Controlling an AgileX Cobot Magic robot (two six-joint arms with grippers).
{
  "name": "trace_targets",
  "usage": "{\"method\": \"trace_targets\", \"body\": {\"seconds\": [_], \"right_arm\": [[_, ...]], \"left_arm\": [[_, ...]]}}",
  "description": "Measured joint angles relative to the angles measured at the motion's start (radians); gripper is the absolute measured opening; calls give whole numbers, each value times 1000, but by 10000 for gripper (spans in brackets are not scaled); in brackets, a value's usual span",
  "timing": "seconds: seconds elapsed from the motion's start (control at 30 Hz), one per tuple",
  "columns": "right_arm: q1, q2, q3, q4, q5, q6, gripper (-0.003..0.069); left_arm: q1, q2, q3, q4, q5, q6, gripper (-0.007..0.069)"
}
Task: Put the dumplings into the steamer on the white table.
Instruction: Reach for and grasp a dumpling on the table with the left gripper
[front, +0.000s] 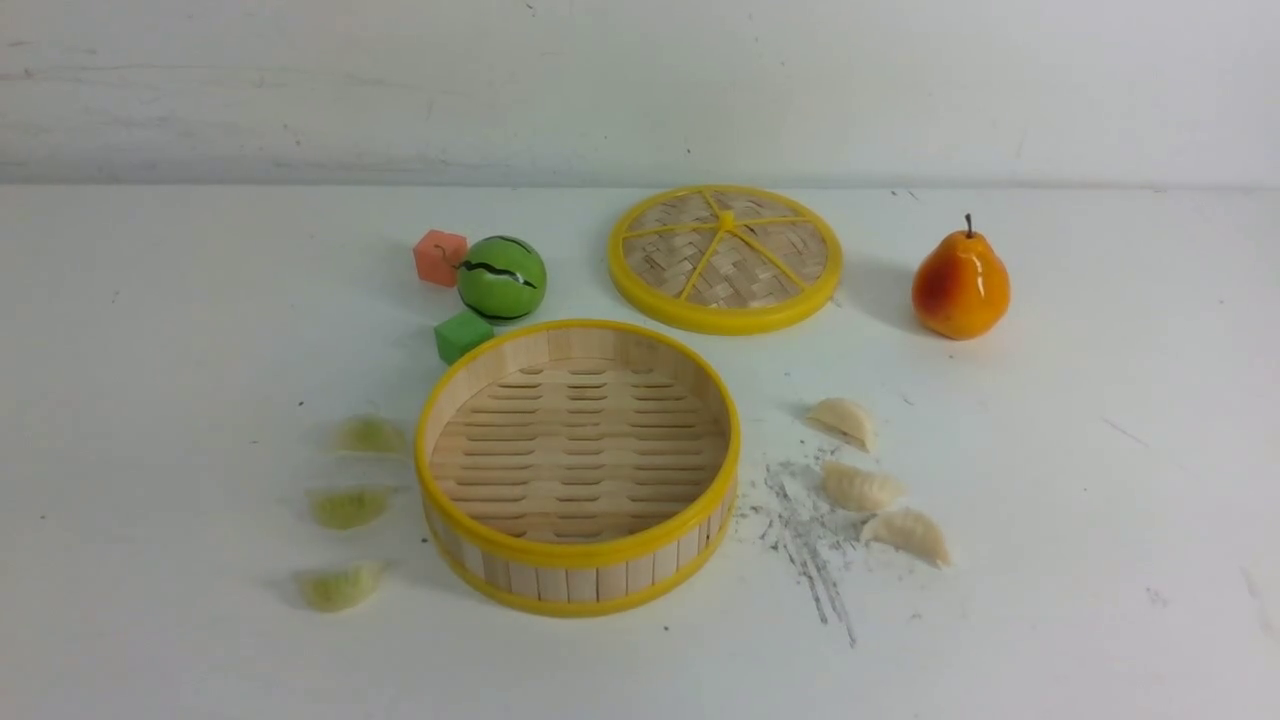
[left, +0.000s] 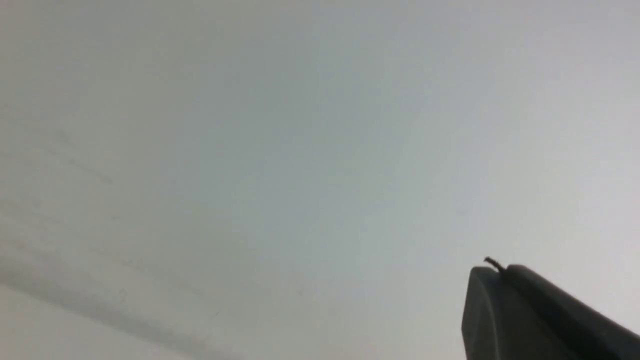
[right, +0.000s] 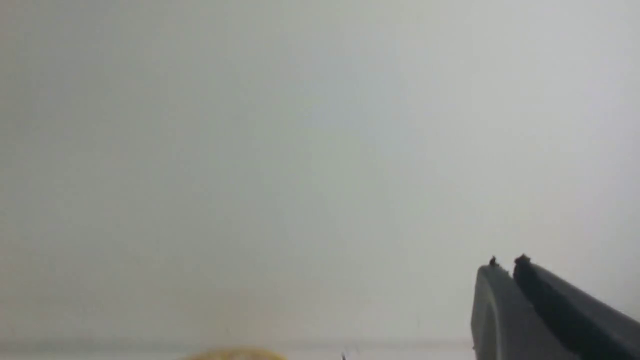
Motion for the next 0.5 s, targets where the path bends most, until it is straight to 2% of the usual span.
{"method": "trace_targets", "body": {"seconds": [0.07, 0.2, 0.3, 0.33, 0.37, 0.5], "right_arm": [[0, 131, -65, 5, 227, -4, 41], [24, 286, -143, 17, 463, -47, 7], [97, 385, -162, 39, 531, -140, -20], [103, 385, -162, 39, 531, -146, -20], [139, 430, -162, 52, 532, -177, -20], [247, 559, -163, 66, 508, -218, -20]], "left_arm": [[0, 153, -118, 12, 193, 2, -14], [0, 362, -270, 6, 503, 36, -14], [0, 539, -375, -46, 725, 132, -14], [0, 552, -387, -51, 750, 140, -14], [0, 639, -423, -88, 815, 196, -14], [0, 856, -516, -229, 905, 340, -14]]}}
